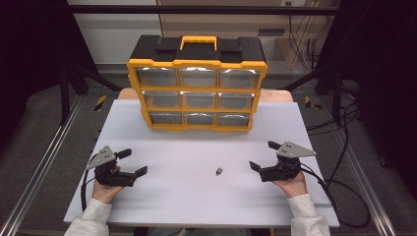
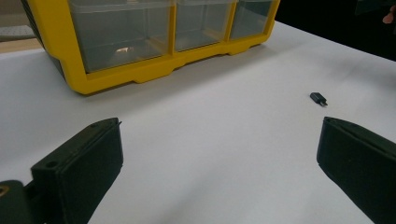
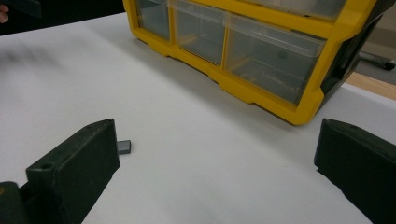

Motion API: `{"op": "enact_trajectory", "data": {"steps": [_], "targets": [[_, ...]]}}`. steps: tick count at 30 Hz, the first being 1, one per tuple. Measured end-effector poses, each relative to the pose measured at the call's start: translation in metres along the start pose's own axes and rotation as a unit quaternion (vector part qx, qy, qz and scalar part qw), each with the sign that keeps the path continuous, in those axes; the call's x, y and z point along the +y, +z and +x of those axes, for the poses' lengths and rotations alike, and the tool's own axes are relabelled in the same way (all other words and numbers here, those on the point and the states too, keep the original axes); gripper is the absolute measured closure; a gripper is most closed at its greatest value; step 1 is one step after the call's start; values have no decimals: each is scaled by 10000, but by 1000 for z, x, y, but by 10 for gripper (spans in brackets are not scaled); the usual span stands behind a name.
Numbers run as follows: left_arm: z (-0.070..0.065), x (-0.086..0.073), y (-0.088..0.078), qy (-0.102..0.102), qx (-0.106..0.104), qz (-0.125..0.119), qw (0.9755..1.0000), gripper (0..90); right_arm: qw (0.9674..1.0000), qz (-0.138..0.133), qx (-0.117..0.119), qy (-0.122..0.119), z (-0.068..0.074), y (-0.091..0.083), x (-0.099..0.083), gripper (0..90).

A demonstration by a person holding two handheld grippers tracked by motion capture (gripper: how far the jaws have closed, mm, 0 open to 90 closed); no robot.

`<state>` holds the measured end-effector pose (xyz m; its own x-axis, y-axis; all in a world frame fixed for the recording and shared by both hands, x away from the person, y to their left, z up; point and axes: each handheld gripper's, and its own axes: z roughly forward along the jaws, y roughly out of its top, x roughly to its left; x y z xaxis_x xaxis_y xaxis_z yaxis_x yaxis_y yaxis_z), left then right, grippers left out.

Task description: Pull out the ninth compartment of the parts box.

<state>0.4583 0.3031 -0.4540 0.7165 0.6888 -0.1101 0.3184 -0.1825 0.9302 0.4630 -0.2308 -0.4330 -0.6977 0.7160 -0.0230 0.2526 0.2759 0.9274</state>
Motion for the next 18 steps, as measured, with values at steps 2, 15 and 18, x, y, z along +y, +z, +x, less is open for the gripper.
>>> {"op": "enact_trajectory", "data": {"steps": [2, 15, 18], "targets": [[0, 0, 0, -2, -4, -15, 10000, 0, 10000, -3, 4, -35, 1, 1, 1, 3], [1, 0, 0, -11, 7, -4, 10000, 0, 9996, 40, -7, -296, 9, 10, 11, 2], [1, 0, 1, -6, 9, 4, 10000, 0, 9994, 54, -16, -352, 11, 13, 14, 3]]}}
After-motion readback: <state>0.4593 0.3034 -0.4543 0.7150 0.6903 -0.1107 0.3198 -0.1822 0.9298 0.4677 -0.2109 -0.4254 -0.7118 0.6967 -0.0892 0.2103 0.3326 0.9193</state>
